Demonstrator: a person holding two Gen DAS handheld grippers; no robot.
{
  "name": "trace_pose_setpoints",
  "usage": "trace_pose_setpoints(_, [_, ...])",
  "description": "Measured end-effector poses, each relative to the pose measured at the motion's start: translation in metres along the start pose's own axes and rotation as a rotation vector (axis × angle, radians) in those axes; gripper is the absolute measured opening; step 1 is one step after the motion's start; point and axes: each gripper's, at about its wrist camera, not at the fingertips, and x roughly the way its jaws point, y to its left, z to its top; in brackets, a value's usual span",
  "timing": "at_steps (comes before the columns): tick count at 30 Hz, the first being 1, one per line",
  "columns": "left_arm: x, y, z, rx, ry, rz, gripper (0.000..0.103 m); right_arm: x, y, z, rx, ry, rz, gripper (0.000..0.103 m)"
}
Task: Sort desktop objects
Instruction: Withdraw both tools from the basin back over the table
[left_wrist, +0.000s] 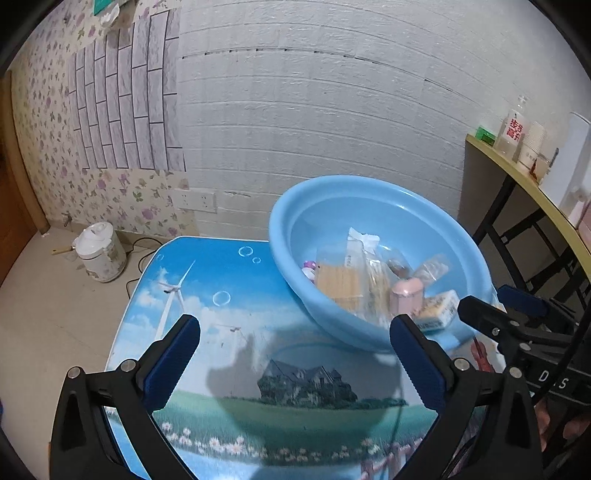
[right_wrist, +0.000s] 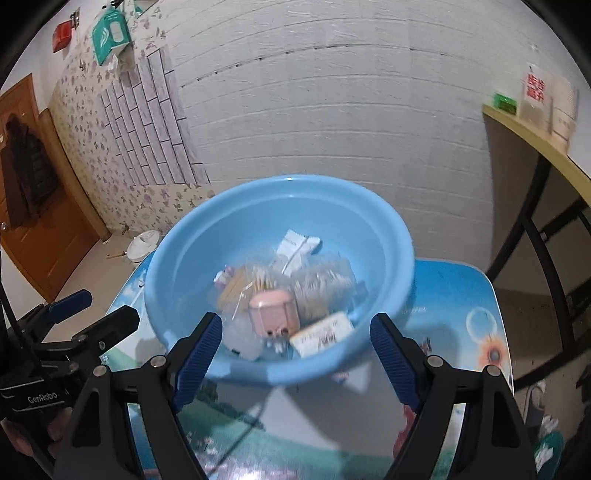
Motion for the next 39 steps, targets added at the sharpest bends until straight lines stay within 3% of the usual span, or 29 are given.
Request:
trace_pose_setpoints(18, [-0.058, -0.024, -0.039, 0.014, 0.027, -0.048, 0.103, -0.080, 0.000, -0.050, 0.029, 0.010, -0.049, 0.084])
trace_pose_setpoints(39, [-0.069, -0.039, -0.068, 0.042, 0.054, -0.049, 0.103, -0.100, -0.010, -0.079, 0.056, 0.025, -0.116, 0.084])
